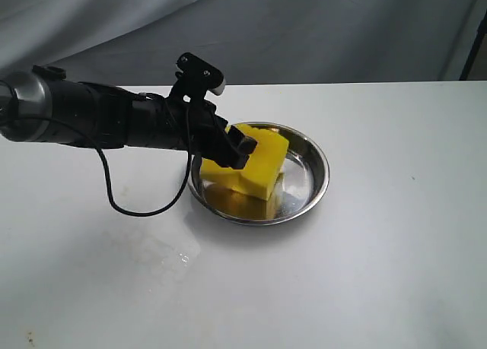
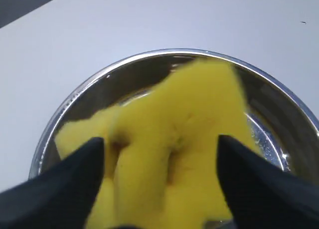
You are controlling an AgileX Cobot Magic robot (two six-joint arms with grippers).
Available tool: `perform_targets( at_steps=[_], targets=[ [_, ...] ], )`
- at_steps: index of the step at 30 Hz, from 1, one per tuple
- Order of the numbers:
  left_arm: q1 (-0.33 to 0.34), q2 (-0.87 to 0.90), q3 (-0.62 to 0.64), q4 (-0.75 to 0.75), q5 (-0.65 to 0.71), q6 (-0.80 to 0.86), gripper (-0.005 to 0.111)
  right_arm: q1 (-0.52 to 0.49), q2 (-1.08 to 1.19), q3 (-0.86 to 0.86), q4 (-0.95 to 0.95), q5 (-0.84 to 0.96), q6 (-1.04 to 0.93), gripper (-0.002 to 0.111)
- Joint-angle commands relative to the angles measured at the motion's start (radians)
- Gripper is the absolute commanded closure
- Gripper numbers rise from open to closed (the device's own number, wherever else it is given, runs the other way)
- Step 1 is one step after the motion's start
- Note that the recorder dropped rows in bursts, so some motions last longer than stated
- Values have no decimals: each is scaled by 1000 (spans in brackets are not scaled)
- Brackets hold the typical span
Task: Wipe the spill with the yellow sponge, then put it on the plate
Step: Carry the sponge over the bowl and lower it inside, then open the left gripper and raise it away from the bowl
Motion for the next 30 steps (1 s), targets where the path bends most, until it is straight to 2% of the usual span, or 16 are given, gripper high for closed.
perform_targets(
  at_steps=[1, 7, 11, 16, 22, 30],
  targets=[
    [-4, -2, -7, -10, 6, -10, 19, 3, 4, 3, 7, -8, 2, 108],
    [-4, -62, -7, -10, 5, -10, 19, 3, 4, 3, 7, -8, 2, 108],
    [-4, -155, -3, -10, -51, -14, 22, 3, 4, 3, 7, -8, 2, 108],
    [-4, -312, 43, -10, -170, -11, 52, 3, 4, 3, 7, -8, 2, 108],
    [-4, -533, 171, -10, -256, 0, 105, 3, 4, 3, 7, -8, 2, 108],
    [-4, -826, 390, -10, -375, -15, 107, 3, 4, 3, 7, -8, 2, 108]
  ],
)
